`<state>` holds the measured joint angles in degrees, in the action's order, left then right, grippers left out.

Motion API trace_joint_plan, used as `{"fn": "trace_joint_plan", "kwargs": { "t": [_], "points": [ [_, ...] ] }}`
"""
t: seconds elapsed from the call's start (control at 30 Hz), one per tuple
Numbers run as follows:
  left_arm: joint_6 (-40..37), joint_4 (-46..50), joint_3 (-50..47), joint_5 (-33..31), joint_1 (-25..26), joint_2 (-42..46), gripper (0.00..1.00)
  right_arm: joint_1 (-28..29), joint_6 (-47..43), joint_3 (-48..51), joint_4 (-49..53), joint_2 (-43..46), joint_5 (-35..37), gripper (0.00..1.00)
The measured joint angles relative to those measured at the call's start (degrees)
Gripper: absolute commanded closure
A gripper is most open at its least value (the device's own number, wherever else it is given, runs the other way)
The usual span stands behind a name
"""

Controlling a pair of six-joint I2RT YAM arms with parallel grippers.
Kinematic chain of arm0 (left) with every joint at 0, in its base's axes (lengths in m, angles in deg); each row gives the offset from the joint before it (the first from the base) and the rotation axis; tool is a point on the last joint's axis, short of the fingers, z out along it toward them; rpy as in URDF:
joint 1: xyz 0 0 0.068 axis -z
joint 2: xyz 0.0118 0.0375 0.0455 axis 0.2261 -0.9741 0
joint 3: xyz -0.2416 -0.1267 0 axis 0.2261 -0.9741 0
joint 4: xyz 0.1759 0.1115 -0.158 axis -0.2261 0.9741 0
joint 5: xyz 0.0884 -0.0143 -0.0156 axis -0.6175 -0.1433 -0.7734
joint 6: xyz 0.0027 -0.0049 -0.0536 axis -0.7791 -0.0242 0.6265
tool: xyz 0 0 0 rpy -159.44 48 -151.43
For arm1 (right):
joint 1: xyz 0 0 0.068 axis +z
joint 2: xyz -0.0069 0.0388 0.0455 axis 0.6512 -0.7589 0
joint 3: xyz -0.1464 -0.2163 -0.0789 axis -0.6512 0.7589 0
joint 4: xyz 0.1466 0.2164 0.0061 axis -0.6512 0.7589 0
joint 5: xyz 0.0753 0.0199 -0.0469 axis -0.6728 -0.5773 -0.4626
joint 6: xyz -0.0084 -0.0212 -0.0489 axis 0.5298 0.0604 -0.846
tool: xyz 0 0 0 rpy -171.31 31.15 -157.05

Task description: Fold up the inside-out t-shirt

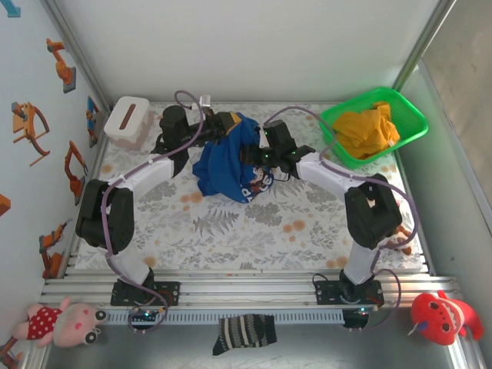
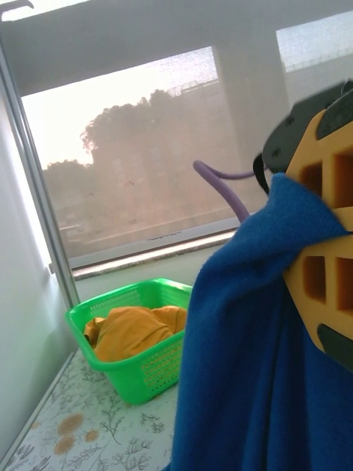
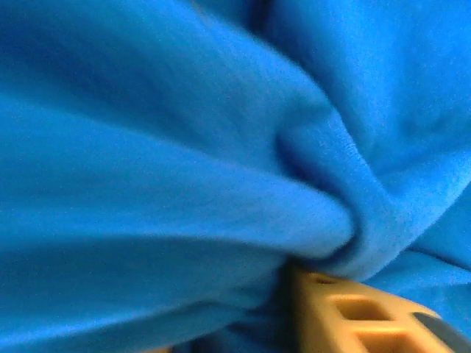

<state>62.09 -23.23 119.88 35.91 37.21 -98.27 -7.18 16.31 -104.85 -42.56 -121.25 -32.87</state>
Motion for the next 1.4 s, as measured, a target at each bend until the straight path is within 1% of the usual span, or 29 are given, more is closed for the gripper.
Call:
{"fn": "trace_joint_plan", "kwargs": {
  "t": [0.1, 0.17, 0.3, 0.37, 0.47, 0.5, 0.57, 0.6, 0.63, 0.67, 0.7, 0.8, 0.9, 1.0, 1.1, 1.17, 1.23, 1.4],
  "points": [
    [0.35, 0.13, 0.0, -0.13, -1.07, 0.0, 1.0, -0.74, -0.24, -0.22, 1.11, -0.7, -0.74, 1.0],
    [0.26, 0.31, -0.04, -0.13, -2.43, 0.0, 1.0, -1.75, -0.59, 0.15, 1.4, 1.11, -1.84, 1.0],
    [-0.35, 0.63, -1.07, -0.24, -6.27, 0.0, 1.0, -4.66, -0.74, 3.65, 0.98, 10.47, -5.62, 1.0],
    [-1.01, 1.27, -1.97, -0.17, -8.2, -0.09, 1.0, -6.14, -0.72, 6.45, -1.09, 16.59, -8.39, 1.0],
    [-2.03, 2.05, -2.93, 0.42, -9.86, -0.9, 1.0, -7.13, -0.52, 10.64, -6.27, 22.8, -12.85, 1.0],
    [-2.4, 2.56, -2.95, 0.68, -9.99, -1.25, 0.92, -7.21, -0.42, 11.74, -7.8, 23.65, -14.03, 1.0],
    [-3.76, 3.74, -2.95, 1.16, -10.14, -2.23, 0.62, -7.74, 0.48, 14.27, -11.56, 23.93, -16.98, 1.0],
    [-4.15, 4.48, -2.95, 1.01, -10.27, -2.6, 0.53, -8.02, 0.92, 15.1, -12.63, 23.61, -17.94, 1.0],
    [-4.74, 5.68, -2.95, 0.72, -10.62, -2.95, 0.43, -8.52, 1.57, 15.93, -13.51, 22.93, -18.99, 1.0],
    [-5.49, 6.97, -2.95, 0.35, -11.04, -3.17, 0.37, -9.01, 2.23, 16.46, -14.29, 22.03, -19.91, 1.0],
    [-6.4, 8.41, -2.97, -0.17, -11.37, -3.21, 0.34, -9.35, 2.69, 16.68, -14.95, 21.11, -20.44, 1.0],
    [-9.6, 13.46, -3.93, -2.8, -11.96, -1.95, 0.3, -9.79, 3.89, 16.76, -16.31, 18.71, -21.86, 1.0],
    [-13.68, 20.24, -6.91, -6.93, -10.97, 2.49, 0.29, -9.81, 4.55, 16.76, -17.51, 17.75, -22.99, 1.0],
    [-18.51, 28.61, -8.26, -12.44, -7.23, 7.87, 0.29, -9.81, 5.09, 16.74, -18.6, 17.46, -24.0, 1.0],
    [-22.47, 34.8, -7.67, -17.75, -1.46, 10.64, 0.29, -9.81, 5.42, 16.68, -18.95, 17.29, -24.46, 1.0],
    [-24.13, 39.26, -5.92, -21.05, 1.97, 9.97, 0.29, -9.81, 5.6, 16.46, -18.97, 17.03, -24.65, 1.0],
    [-25.31, 42.95, -3.93, -24.04, 3.96, 8.0, 0.29, -9.81, 5.64, 16.28, -18.99, 16.83, -24.87, 1.0],
    [-27.28, 49.77, 0.44, -29.62, 5.14, 1.05, 0.29, -9.81, 6.03, 15.93, -19.02, 16.65, -25.46, 1.0]
  ]
}}
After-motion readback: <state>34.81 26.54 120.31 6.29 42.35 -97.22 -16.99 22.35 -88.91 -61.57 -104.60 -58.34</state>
